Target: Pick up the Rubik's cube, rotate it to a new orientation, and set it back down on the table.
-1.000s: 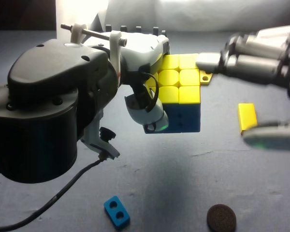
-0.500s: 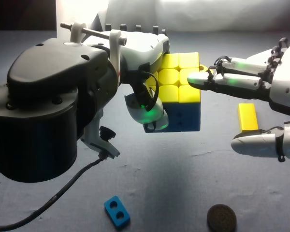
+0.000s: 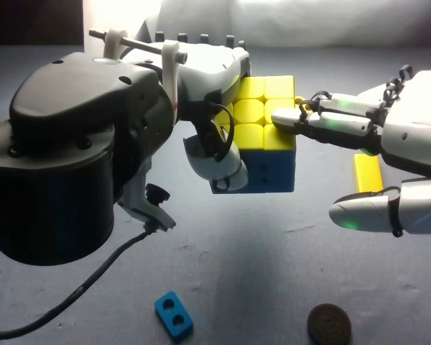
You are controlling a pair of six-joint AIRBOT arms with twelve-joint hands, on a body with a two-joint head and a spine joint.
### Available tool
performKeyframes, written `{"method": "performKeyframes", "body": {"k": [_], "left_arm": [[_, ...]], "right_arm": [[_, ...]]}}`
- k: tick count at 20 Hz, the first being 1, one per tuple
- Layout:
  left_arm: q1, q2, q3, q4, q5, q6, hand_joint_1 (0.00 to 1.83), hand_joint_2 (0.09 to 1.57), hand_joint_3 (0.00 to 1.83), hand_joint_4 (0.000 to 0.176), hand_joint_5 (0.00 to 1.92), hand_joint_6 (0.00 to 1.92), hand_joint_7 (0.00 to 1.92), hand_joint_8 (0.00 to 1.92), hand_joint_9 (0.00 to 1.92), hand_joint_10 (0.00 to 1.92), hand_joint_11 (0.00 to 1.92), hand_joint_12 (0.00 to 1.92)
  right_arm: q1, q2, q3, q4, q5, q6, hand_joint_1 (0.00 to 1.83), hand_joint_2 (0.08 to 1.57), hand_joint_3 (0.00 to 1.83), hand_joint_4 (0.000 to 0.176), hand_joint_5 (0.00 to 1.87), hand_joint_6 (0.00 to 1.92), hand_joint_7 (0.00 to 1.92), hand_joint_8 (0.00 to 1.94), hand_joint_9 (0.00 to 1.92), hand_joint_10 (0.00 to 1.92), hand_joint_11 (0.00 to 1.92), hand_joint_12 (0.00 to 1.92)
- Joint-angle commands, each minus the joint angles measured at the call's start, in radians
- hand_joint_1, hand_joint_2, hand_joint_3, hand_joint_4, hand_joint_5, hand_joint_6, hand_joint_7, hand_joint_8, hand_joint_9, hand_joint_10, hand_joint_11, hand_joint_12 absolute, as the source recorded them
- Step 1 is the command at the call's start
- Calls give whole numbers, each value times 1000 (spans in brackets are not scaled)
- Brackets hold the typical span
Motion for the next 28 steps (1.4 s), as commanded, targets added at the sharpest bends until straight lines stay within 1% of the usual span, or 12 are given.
{"method": "performKeyframes", "body": {"k": [1, 6, 12, 13, 15, 17, 19, 20, 21, 24, 26, 28], "left_arm": [[-22, 7, -1, 92, -7, -7, 1056, 1387, 0, 0, 405, 1792, 613, 1609, 432, 1526, 282, 1807], [-22, 7, -1, 92, -7, -7, 1062, 1383, 0, 0, 402, 1816, 628, 1564, 478, 1443, 330, 1719], [-22, 7, -2, 92, -7, -7, 1023, 1405, 1, 0, 408, 1790, 562, 1689, 409, 1592, 335, 1757], [-22, 7, -2, 92, -7, -7, 1047, 1386, 0, 0, 424, 1775, 601, 1623, 444, 1533, 340, 1750], [-22, 7, -2, 92, -7, -7, 1053, 1374, 0, 0, 453, 1730, 606, 1622, 444, 1554, 355, 1744], [-22, 7, -2, 92, -7, -7, 1032, 1402, 3, 0, 394, 1810, 580, 1659, 435, 1566, 339, 1760], [-22, 7, -2, 92, -7, -7, 1020, 1407, 0, 3, 410, 1789, 554, 1698, 356, 1652, 285, 1821], [-22, 7, -1, 92, -7, -7, 1026, 1405, 0, 0, 399, 1811, 568, 1664, 376, 1614, 278, 1827], [-23, 7, -1, 92, -7, -7, 1008, 1418, 3, 0, 387, 1827, 541, 1707, 380, 1596, 289, 1816], [-25, 7, 1, 92, -7, -7, 1009, 1418, 0, 3, 397, 1798, 542, 1726, 382, 1619, 295, 1801], [-25, 7, 1, 92, -7, -7, 1001, 1424, 1, 11, 402, 1788, 518, 1771, 341, 1713, 284, 1828], [-27, 7, 1, 92, -7, -7, 984, 1442, 1, 7, 372, 1828, 502, 1795, 317, 1730, 249, 1859]], "right_arm": [[7, 2, -4, 15, 109, 0, 7, 1282, 0, 0, 25, 2, 539, 1463, 582, 1831, 604, 1921], [-14, 7, -9, -26, 166, 0, 18, 1272, 0, 0, 46, 8, 549, 1467, 593, 1833, 596, 1921], [-18, 16, -15, -28, 170, -1, 2, 1275, 0, 0, 30, 2, 535, 1471, 575, 1829, 575, 1921], [-19, 16, -15, -28, 167, -5, 0, 1278, 1, 0, 28, 1, 533, 1469, 580, 1830, 593, 1921], [-19, 16, -15, -28, 157, -12, 0, 1278, 1, 0, 27, 0, 531, 1467, 575, 1845, 609, 1921], [-19, 15, -15, -28, 146, -12, 0, 1279, 1, 0, 18, 7, 523, 1496, 576, 1905, 626, 1921], [-19, 10, -15, -28, 143, -26, 0, 1279, 1, 0, 25, 8, 520, 1505, 558, 1897, 592, 1921], [-19, 9, -15, -28, 143, -27, 0, 1279, 1, 0, 28, 9, 525, 1510, 566, 1900, 593, 1921], [-19, 7, -15, -28, 142, -28, 0, 1279, 1, 0, 23, 6, 517, 1513, 569, 1902, 616, 1921], [-21, 2, -15, -28, 115, -38, 0, 1278, 0, 0, 12, 0, 526, 1519, 585, 1902, 638, 1921], [-24, 1, -15, -28, 91, -44, 18, 1275, 0, 0, 15, 5, 521, 1527, 590, 1908, 641, 1921], [-29, -2, -15, -28, 89, -52, 27, 1279, 0, 0, 15, 4, 520, 1514, 599, 1885, 640, 1921]]}}
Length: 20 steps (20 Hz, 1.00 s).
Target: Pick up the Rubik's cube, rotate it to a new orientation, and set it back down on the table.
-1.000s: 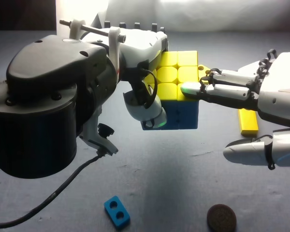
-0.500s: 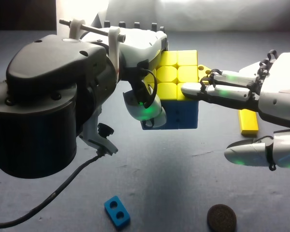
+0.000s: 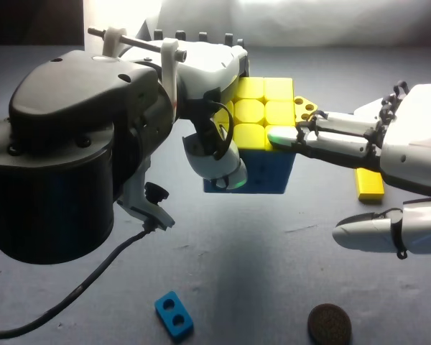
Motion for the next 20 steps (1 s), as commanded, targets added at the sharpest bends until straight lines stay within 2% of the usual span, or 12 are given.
{"method": "performKeyframes", "body": {"k": [1, 3, 6, 10, 11, 14, 15, 17, 18, 20], "left_arm": [[-24, 7, 0, 93, -4, -11, 996, 1433, 0, 3, 377, 1834, 523, 1748, 340, 1692, 256, 1848], [-25, 7, 1, 93, -4, -11, 1010, 1421, 0, 2, 393, 1812, 539, 1726, 357, 1668, 274, 1826], [-25, 7, 1, 96, -4, -11, 998, 1425, 2, 17, 415, 1776, 504, 1789, 328, 1722, 271, 1853], [-26, 7, 0, 96, -4, -11, 978, 1443, 3, 16, 380, 1828, 486, 1809, 288, 1766, 245, 1879], [-26, 7, 0, 96, -4, -11, 1003, 1426, 0, 8, 393, 1816, 523, 1745, 342, 1662, 261, 1848], [-26, 7, 0, 96, -4, -11, 993, 1429, 0, 21, 409, 1800, 496, 1777, 314, 1688, 264, 1808], [-25, 7, -1, 96, -4, -11, 996, 1429, 0, 17, 417, 1769, 489, 1807, 287, 1731, 249, 1841], [-25, 7, -1, 96, -4, -11, 1021, 1406, 0, 11, 428, 1762, 544, 1722, 355, 1655, 266, 1817], [-25, 7, -1, 96, -4, -11, 1002, 1421, 1, 17, 413, 1786, 513, 1760, 337, 1666, 268, 1819], [-25, 7, -1, 96, -4, -11, 984, 1439, 2, 17, 387, 1832, 492, 1787, 316, 1737, 267, 1856]], "right_arm": [[-1, -2, -3, 14, 80, -4, 33, 1278, 0, 0, 14, 3, 511, 1510, 582, 1879, 629, 1921], [-7, -4, -3, 24, 80, -18, 34, 1274, 0, 0, 23, 5, 487, 1512, 536, 1885, 579, 1921], [-10, -7, -3, 41, 79, -43, 14, 1281, 2, 0, 26, 4, 509, 1516, 580, 1893, 616, 1921], [-10, -10, -3, 42, 79, -47, 15, 1281, 2, 0, 35, 6, 520, 1523, 592, 1892, 618, 1921], [-10, -12, -3, 46, 79, -53, 28, 1275, 0, 0, 32, 4, 529, 1530, 597, 1908, 633, 1921], [-10, -18, -3, 82, 73, -84, 32, 1271, 0, 0, 39, 5, 508, 1517, 566, 1909, 658, 1921], [-10, -21, -3, 86, 58, -84, 29, 1270, 0, 0, 34, 3, 505, 1508, 575, 1894, 651, 1921], [-11, -26, -2, 87, 48, -86, 25, 1272, 0, 0, 29, 1, 487, 1532, 557, 1916, 649, 1921], [-12, -27, -3, 89, 47, -86, 19, 1271, 0, 0, 34, 4, 493, 1540, 572, 1920, 690, 1921], [-13, -28, -3, 100, 39, -86, 41, 1275, 1, 0, 41, 5, 511, 1525, 572, 1911, 686, 1921]]}}
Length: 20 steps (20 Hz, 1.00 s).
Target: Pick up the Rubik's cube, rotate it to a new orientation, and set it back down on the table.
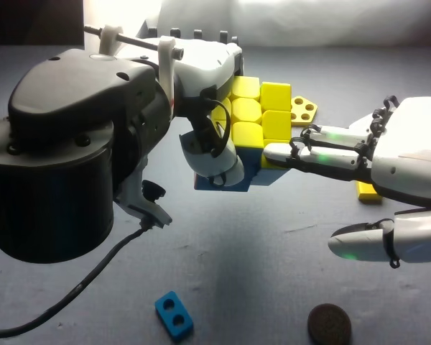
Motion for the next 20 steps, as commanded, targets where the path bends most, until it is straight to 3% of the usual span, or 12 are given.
{"method": "performKeyframes", "body": {"k": [1, 3, 5, 6, 10, 12, 13, 15, 16, 20], "left_arm": [[-24, 7, -1, 94, 10, -13, 982, 1445, 2, 4, 359, 1874, 501, 1761, 310, 1704, 231, 1871], [-25, 7, -1, 94, 10, -13, 999, 1432, 0, 0, 370, 1860, 523, 1723, 324, 1674, 247, 1863], [-25, 7, -1, 90, 10, -13, 988, 1439, 0, 9, 374, 1849, 504, 1761, 311, 1701, 240, 1863], [-26, 7, -1, 89, 10, -13, 1001, 1429, 0, 0, 378, 1837, 530, 1733, 351, 1680, 272, 1839], [-28, 7, -1, 86, 10, -13, 1001, 1427, 1, 2, 380, 1845, 527, 1719, 353, 1645, 267, 1830], [-29, 7, -1, 86, 9, -13, 984, 1437, 3, 16, 393, 1813, 490, 1797, 323, 1699, 266, 1854], [-29, 7, 0, 85, 9, -13, 1011, 1423, 0, 0, 379, 1821, 547, 1717, 358, 1651, 256, 1850], [-31, 7, 1, 85, 9, -13, 1017, 1417, 0, 0, 381, 1824, 557, 1695, 382, 1608, 264, 1828], [-32, 7, 1, 84, 9, -13, 992, 1433, 2, 10, 385, 1809, 504, 1783, 303, 1698, 250, 1829], [-34, 7, 1, 81, 9, -13, 974, 1455, 3, 0, 336, 1891, 497, 1775, 332, 1660, 249, 1822]], "right_arm": [[1, -2, 0, 20, 57, -3, 36, 1276, 1, 0, 32, 4, 517, 1516, 547, 1891, 613, 1921], [1, -5, 0, 24, 47, -3, 35, 1273, 0, 0, 23, 5, 517, 1508, 550, 1886, 585, 1921], [1, -10, 0, 26, 37, -4, 23, 1275, 0, 0, 12, 2, 502, 1532, 548, 1895, 598, 1921], [1, -14, 0, 26, 34, -10, 21, 1281, 2, 0, 7, 1, 487, 1543, 534, 1913, 618, 1921], [2, -26, 2, 54, 15, -43, 23, 1270, 0, 0, 40, 8, 518, 1498, 576, 1869, 634, 1921], [3, -32, 5, 59, 6, -47, 27, 1275, 1, 0, 24, 3, 488, 1510, 526, 1880, 592, 1921], [4, -34, 6, 61, 3, -47, 29, 1277, 1, 0, 15, 2, 498, 1525, 553, 1903, 635, 1921], [6, -40, 9, 71, -3, -51, 30, 1264, 0, 0, 40, 12, 510, 1529, 568, 1920, 672, 1921], [8, -42, 10, 79, -4, -52, 4, 1268, 0, 0, 43, 10, 511, 1546, 570, 1921, 681, 1921], [14, -53, 16, 94, -8, -53, 1, 1272, 1, 0, 40, 5, 488, 1518, 556, 1892, 629, 1921]]}}
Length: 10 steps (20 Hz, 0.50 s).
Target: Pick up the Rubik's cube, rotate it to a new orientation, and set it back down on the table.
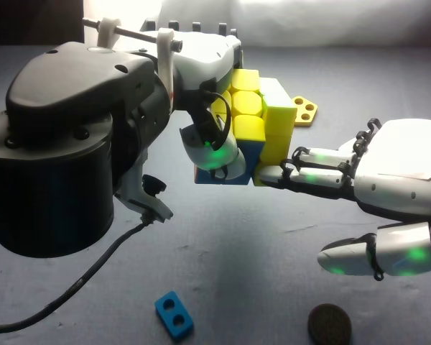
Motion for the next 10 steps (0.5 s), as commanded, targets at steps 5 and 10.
{"method": "performKeyframes", "body": {"k": [5, 10], "left_arm": [[-23, 7, -2, 81, 13, -11, 980, 1446, 1, 6, 358, 1861, 499, 1777, 318, 1675, 239, 1862], [-23, 7, -1, 81, 13, -11, 967, 1455, 0, 9, 350, 1861, 484, 1808, 303, 1723, 254, 1858]], "right_arm": [[26, -21, 17, 41, 45, -15, 1, 1271, 1, 0, 32, 1, 498, 1528, 558, 1901, 623, 1921], [27, -37, 21, 49, 45, -26, 22, 1270, 1, 0, 39, 2, 509, 1519, 563, 1898, 623, 1921]]}}
